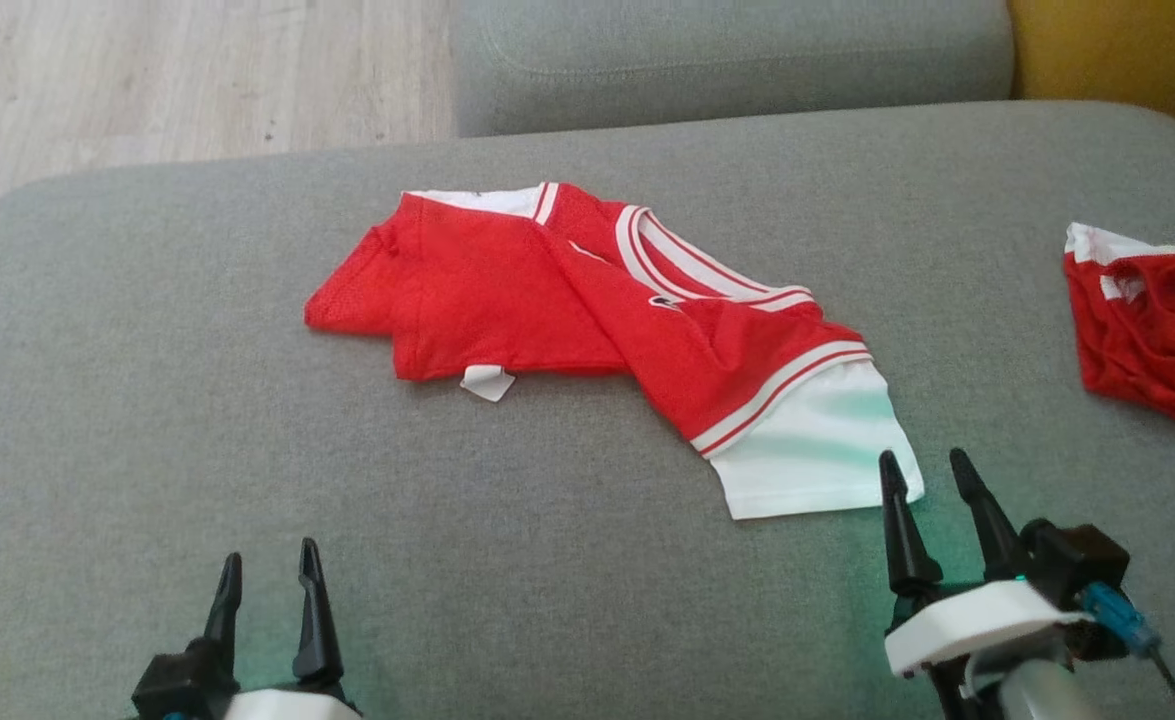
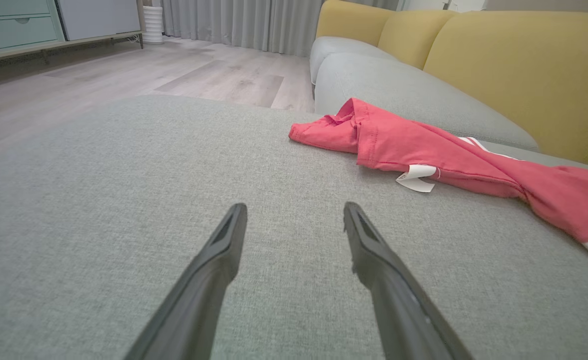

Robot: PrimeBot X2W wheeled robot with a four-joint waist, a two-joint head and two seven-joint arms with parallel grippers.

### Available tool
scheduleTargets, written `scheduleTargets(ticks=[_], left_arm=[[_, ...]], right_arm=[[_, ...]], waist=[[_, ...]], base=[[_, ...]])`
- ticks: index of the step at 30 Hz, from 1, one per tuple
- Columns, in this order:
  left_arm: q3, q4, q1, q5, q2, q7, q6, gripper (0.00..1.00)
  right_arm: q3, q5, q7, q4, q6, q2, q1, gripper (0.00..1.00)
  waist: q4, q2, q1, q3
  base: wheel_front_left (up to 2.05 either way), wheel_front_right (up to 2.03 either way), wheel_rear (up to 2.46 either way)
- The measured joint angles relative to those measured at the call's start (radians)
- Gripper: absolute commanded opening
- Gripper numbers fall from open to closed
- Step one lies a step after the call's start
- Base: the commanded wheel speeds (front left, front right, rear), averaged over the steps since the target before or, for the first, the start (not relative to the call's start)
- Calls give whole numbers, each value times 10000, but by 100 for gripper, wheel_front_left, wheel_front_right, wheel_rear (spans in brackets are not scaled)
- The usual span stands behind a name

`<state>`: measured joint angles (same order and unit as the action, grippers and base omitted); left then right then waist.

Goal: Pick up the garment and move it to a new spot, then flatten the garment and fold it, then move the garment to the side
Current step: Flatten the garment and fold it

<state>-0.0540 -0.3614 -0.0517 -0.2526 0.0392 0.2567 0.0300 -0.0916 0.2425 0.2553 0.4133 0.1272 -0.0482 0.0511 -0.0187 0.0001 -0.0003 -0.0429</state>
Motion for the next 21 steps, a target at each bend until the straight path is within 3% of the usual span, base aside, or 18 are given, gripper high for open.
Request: scheduleTargets(ticks=[6,10,17,21], left_arm=[[-13,-31,33,-4,13,0,155,100],[-477,-520,513,-1051,61,-2,598,100],[-1360,-1871,3069,-1701,42,-2,938,100],[-1354,-2681,4144,-1969,13,0,986,100]], right_arm=[[-65,-2,0,33,0,4,-38,100],[-205,121,0,10,0,2,12,100],[-635,221,0,-73,0,6,794,100],[-694,303,0,-155,0,6,1248,100]], waist=[[-109,0,2,-71],[-209,0,3,-395],[-548,0,5,-1400],[-865,0,6,-1969]], base=[[0,0,0],[0,0,0],[0,0,0],[0,0,0]])
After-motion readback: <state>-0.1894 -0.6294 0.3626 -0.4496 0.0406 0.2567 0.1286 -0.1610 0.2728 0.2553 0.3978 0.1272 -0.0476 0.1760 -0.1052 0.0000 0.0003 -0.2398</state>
